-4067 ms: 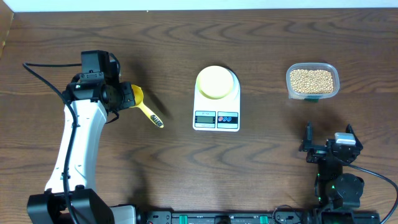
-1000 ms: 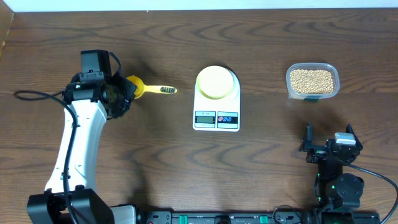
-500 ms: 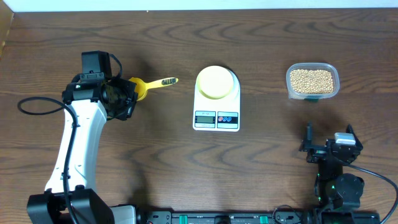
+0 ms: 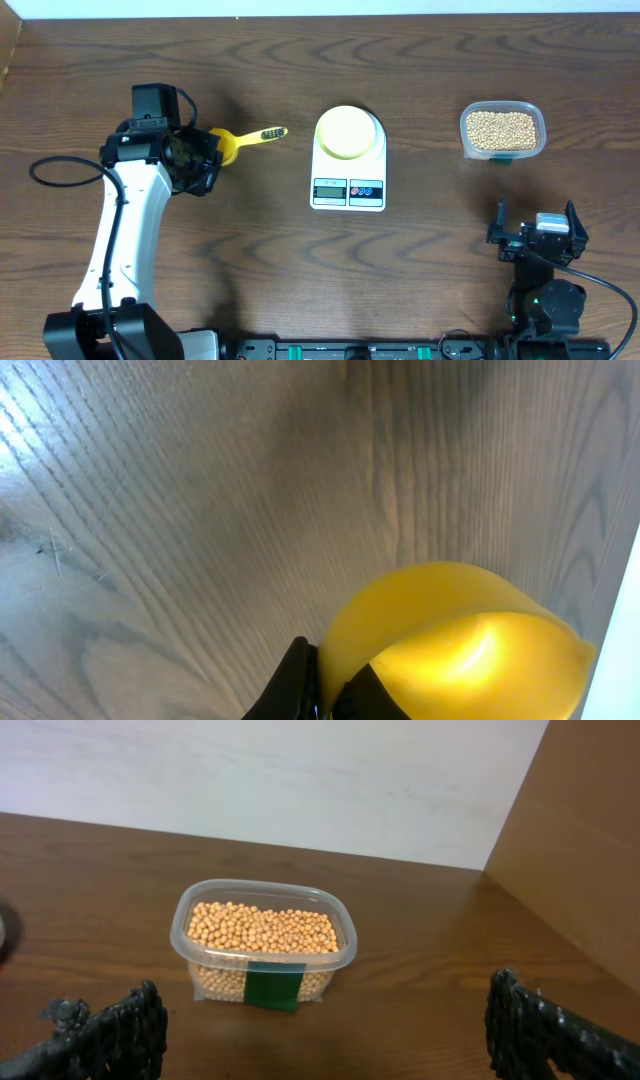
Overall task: Scoop item into bowl and weigh 50g on scale
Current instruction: 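Move the right gripper toward the scoop handle above the scale, then grasp the yellow scoop handle with the right gripper beside the left gripper, then open the left gripper and pull the scoop right with the right gripper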
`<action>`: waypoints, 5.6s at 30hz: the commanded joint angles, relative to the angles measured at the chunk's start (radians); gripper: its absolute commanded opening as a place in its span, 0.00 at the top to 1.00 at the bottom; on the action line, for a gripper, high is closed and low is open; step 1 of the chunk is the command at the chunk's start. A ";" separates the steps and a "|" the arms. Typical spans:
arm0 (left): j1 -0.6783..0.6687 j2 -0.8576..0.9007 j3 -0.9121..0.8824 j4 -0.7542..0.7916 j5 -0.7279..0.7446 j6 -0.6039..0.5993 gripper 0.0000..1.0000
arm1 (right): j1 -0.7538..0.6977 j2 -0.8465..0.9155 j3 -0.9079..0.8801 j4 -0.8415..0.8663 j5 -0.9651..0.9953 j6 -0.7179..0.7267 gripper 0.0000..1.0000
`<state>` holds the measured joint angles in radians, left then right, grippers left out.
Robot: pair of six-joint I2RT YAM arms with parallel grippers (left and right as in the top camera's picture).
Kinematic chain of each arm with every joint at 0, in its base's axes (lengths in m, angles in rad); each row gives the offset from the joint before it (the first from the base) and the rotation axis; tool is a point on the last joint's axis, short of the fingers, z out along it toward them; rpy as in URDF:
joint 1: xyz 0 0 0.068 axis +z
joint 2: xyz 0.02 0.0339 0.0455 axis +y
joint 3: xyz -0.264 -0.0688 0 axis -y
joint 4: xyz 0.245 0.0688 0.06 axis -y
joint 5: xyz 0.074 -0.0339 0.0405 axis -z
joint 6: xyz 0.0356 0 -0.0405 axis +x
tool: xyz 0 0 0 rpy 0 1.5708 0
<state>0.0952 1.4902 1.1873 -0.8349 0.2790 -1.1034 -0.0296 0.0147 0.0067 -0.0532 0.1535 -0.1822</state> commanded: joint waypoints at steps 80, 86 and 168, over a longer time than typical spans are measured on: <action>-0.404 -0.016 -0.005 0.135 0.068 -0.204 0.92 | 0.418 1.393 0.803 0.332 -0.795 1.065 0.13; -0.406 -0.016 -0.005 0.147 0.068 -0.212 0.92 | 0.430 1.393 0.803 0.331 -0.791 1.065 0.28; -0.419 -0.242 -0.002 0.163 0.129 0.613 0.12 | 0.182 1.267 0.803 0.247 -0.871 0.679 0.99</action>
<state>-0.3279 1.2503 1.1870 -0.6697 0.4061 -0.6067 0.1829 1.3403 0.7910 0.1913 -0.7315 0.5774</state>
